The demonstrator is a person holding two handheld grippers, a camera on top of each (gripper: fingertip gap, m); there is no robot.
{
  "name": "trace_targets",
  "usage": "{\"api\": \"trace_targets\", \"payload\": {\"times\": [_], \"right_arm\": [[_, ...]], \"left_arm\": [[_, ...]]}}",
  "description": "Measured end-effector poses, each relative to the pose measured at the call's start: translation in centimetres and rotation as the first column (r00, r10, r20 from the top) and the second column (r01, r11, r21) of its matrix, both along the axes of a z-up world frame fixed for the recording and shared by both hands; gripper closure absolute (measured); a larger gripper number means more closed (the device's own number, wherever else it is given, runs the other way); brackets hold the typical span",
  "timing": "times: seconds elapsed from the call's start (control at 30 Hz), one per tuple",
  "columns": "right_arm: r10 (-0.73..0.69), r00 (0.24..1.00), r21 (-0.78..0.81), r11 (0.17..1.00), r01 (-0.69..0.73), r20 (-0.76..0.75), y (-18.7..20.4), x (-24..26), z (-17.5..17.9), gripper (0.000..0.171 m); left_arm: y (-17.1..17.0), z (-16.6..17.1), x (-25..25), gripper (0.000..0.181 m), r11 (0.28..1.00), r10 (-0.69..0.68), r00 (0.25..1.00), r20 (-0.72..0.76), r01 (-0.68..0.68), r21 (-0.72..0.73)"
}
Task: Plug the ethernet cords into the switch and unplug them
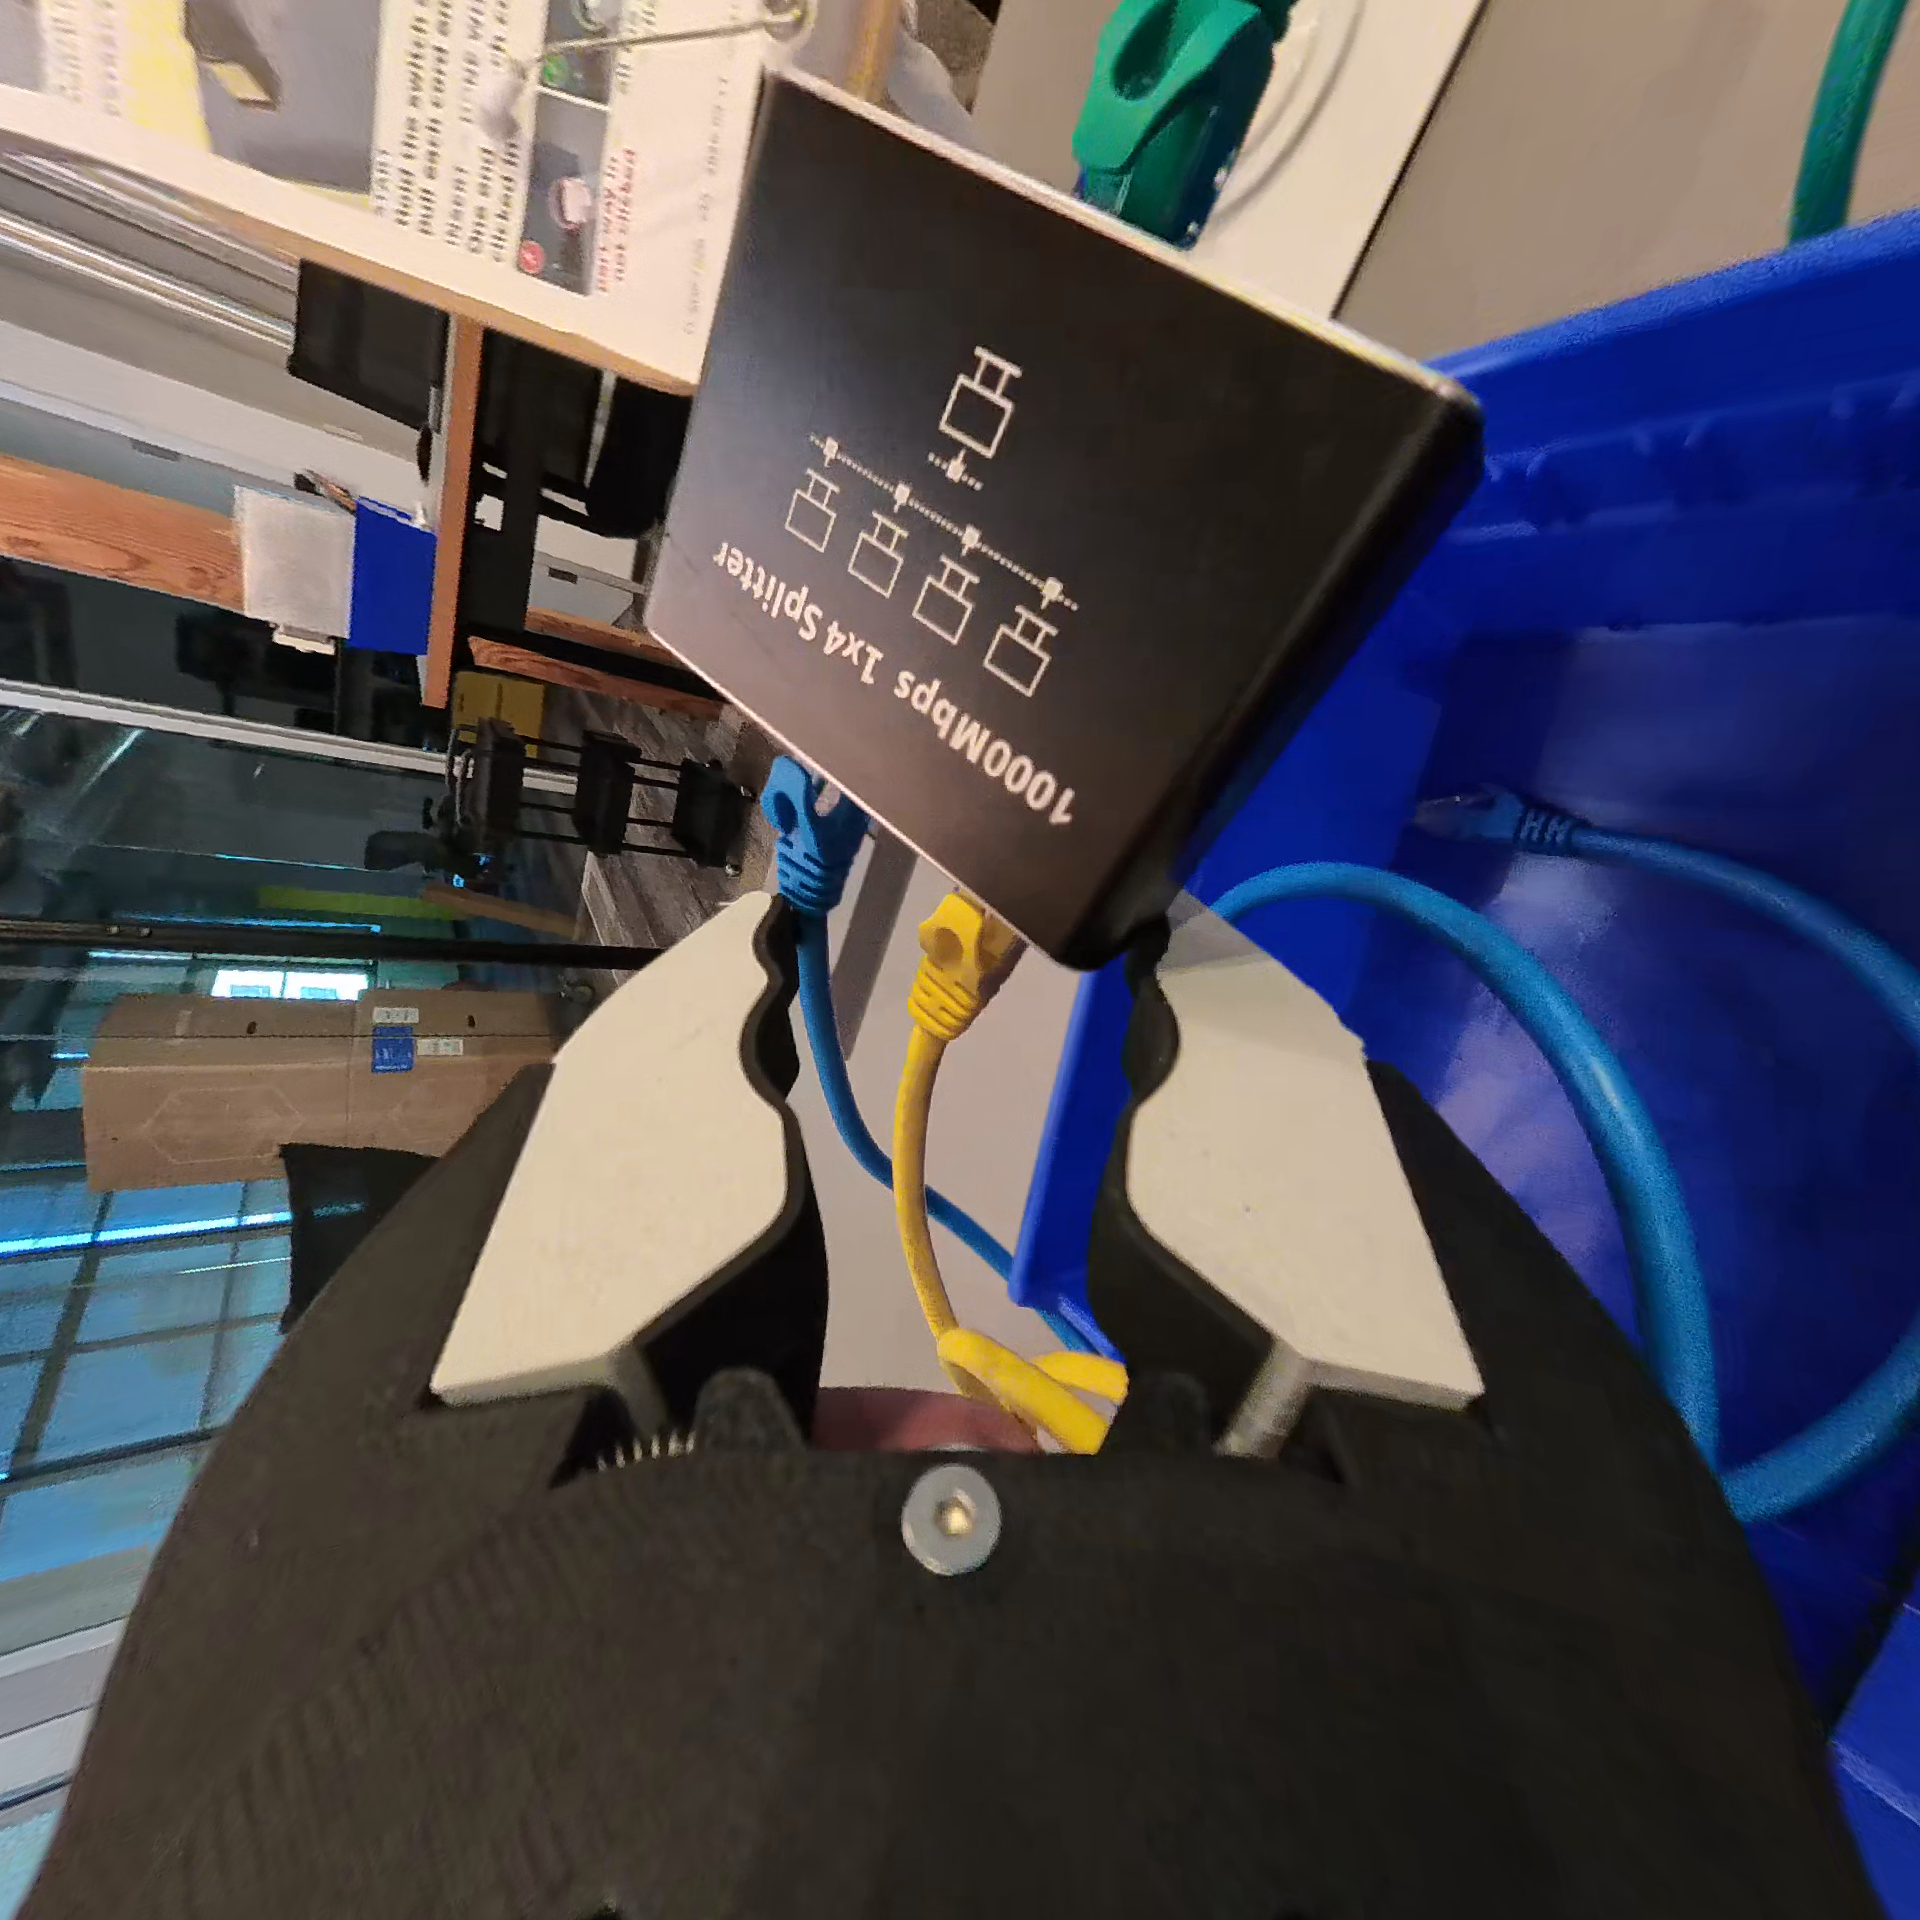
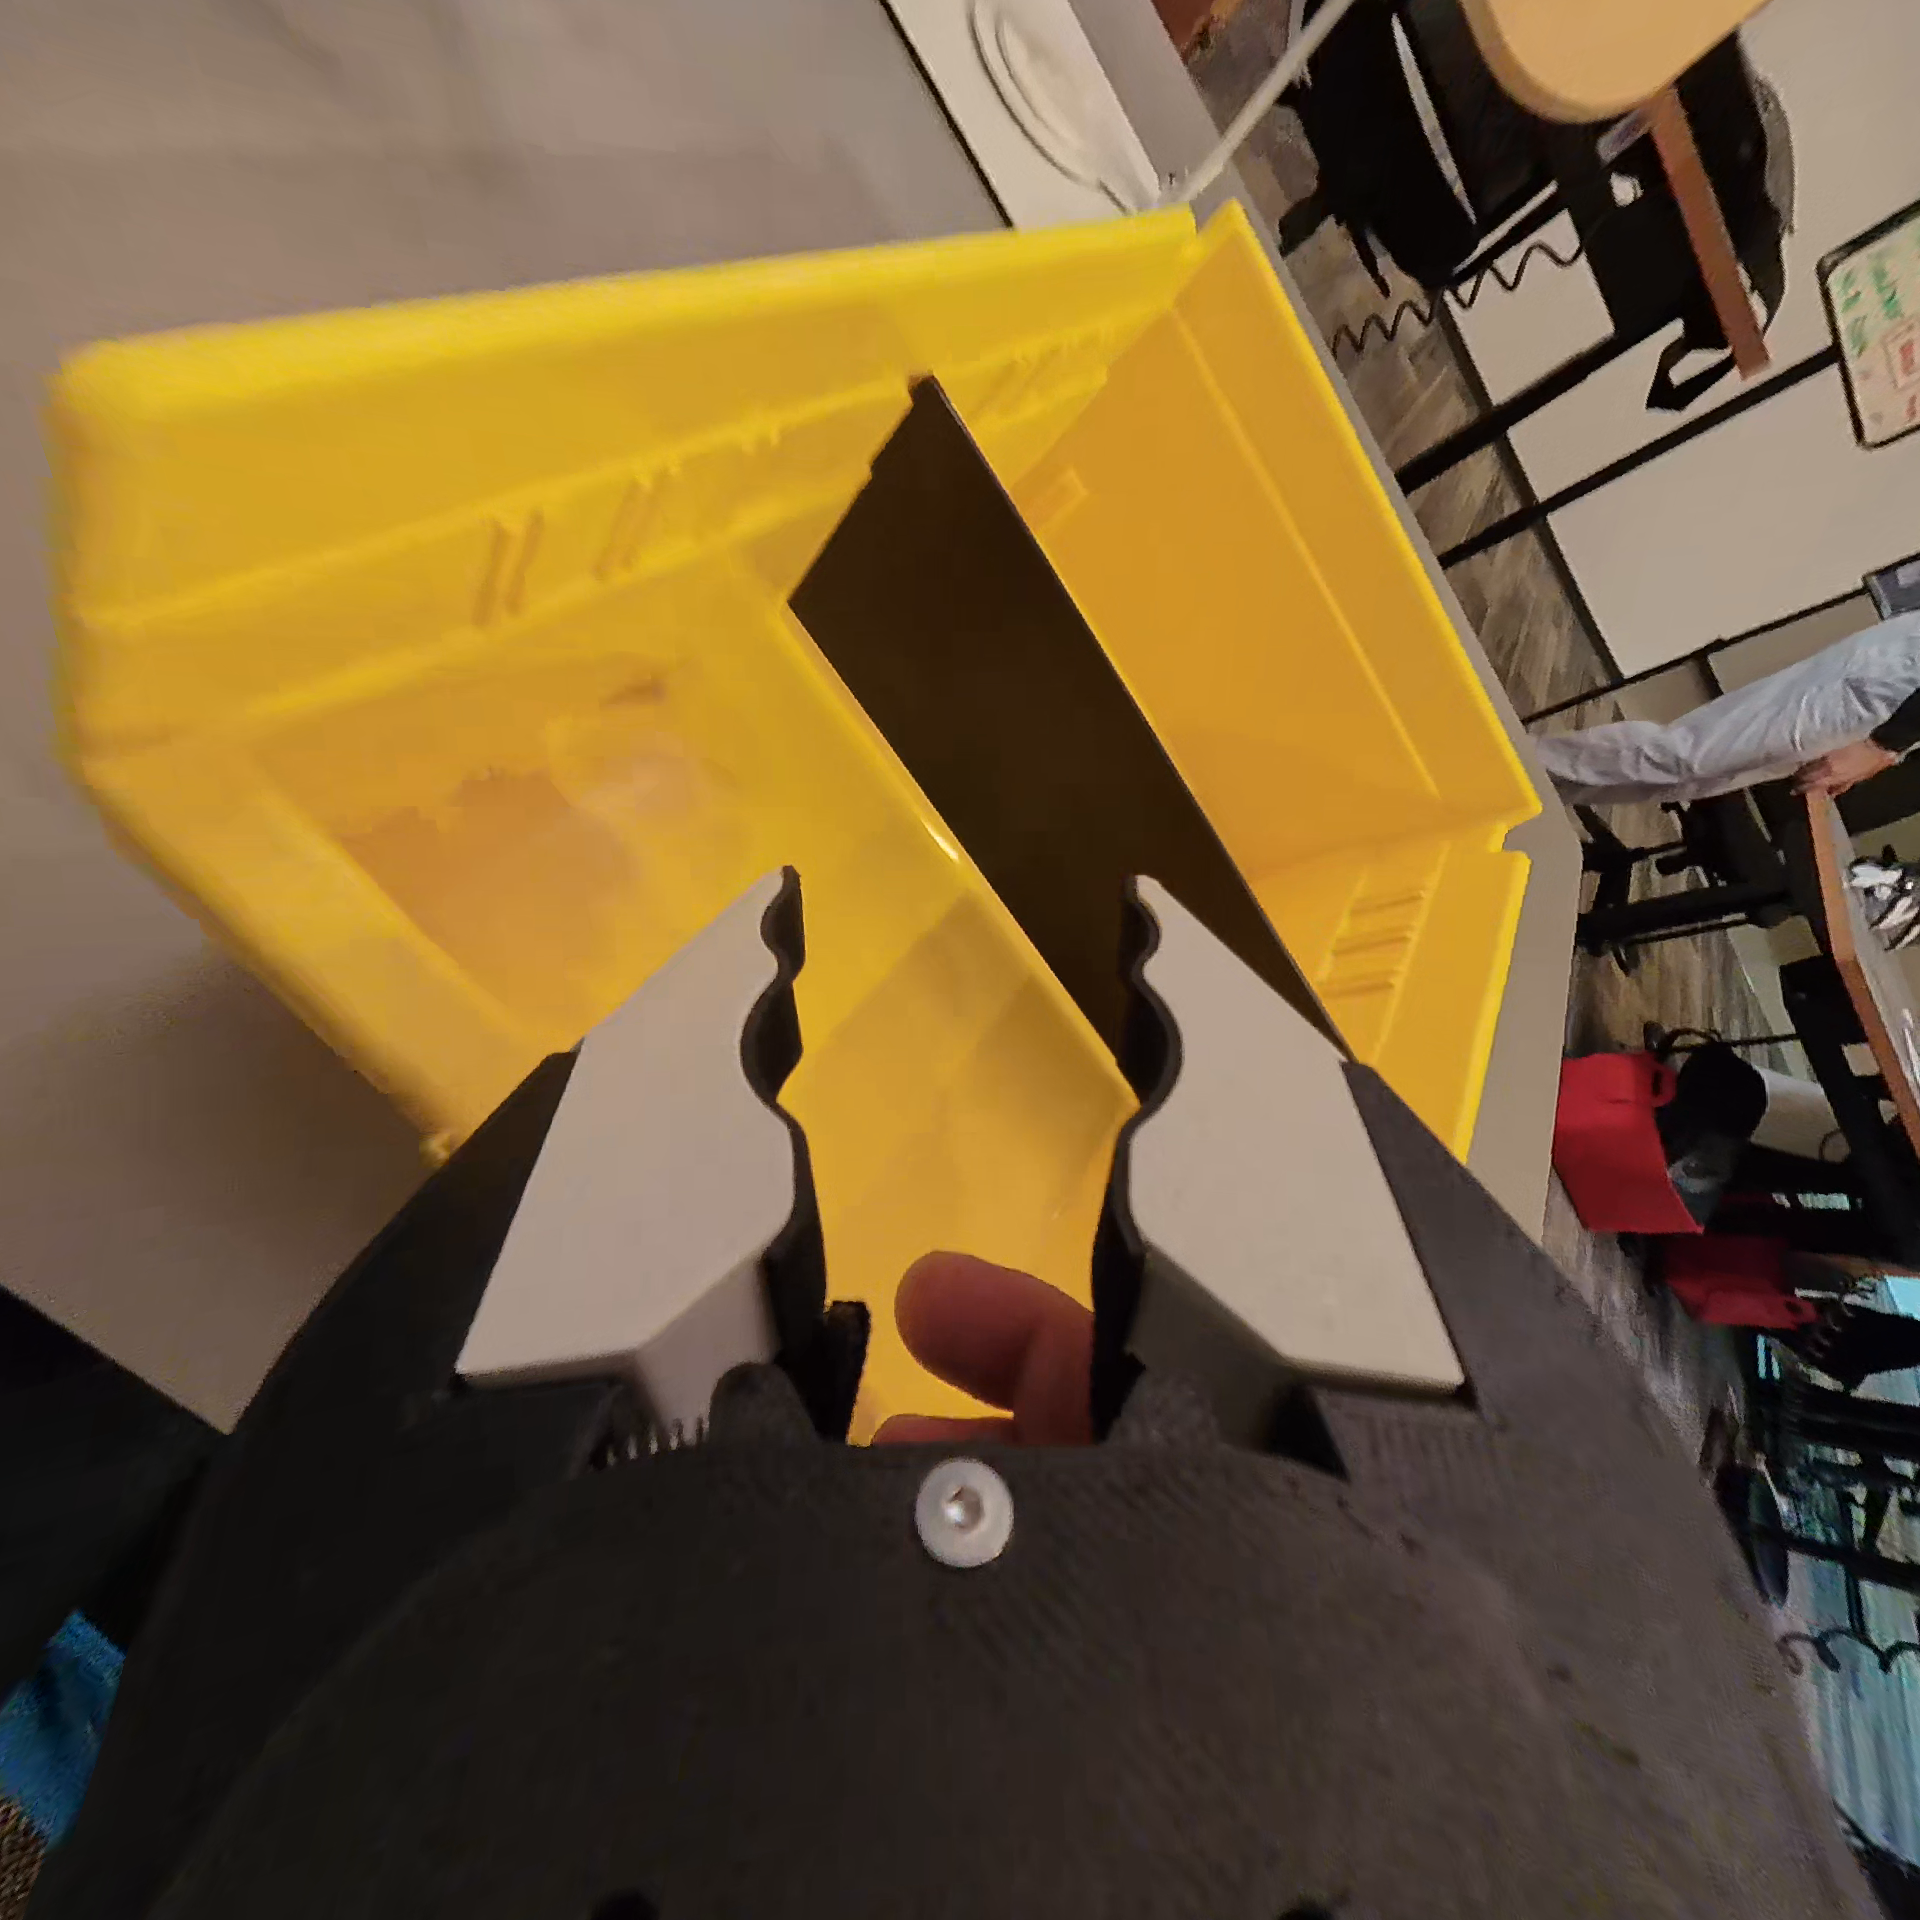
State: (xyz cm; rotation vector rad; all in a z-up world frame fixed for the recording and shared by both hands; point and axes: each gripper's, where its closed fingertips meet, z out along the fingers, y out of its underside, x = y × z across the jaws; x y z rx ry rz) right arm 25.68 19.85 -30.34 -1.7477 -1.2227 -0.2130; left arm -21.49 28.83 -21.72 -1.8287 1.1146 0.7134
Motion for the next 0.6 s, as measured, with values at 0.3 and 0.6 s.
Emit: {"api": "trace_targets", "payload": {"times": [0.3,0.6], "right_arm": [[-0.015,1.0,-0.032,0.999,0.015,-0.007,0.6,1.0,-0.3,0.114],[-0.005,1.0,-0.031,1.0,0.004,-0.029,0.2,0.7,0.1,0.115]], "left_arm": [[-0.7,4.5,-0.9,0.125,0.991,0.019,0.988,0.155,-0.039,0.128],[-0.8,4.9,-1.7,0.17,0.986,0.026,0.988,0.151,-0.05,0.156]]}}
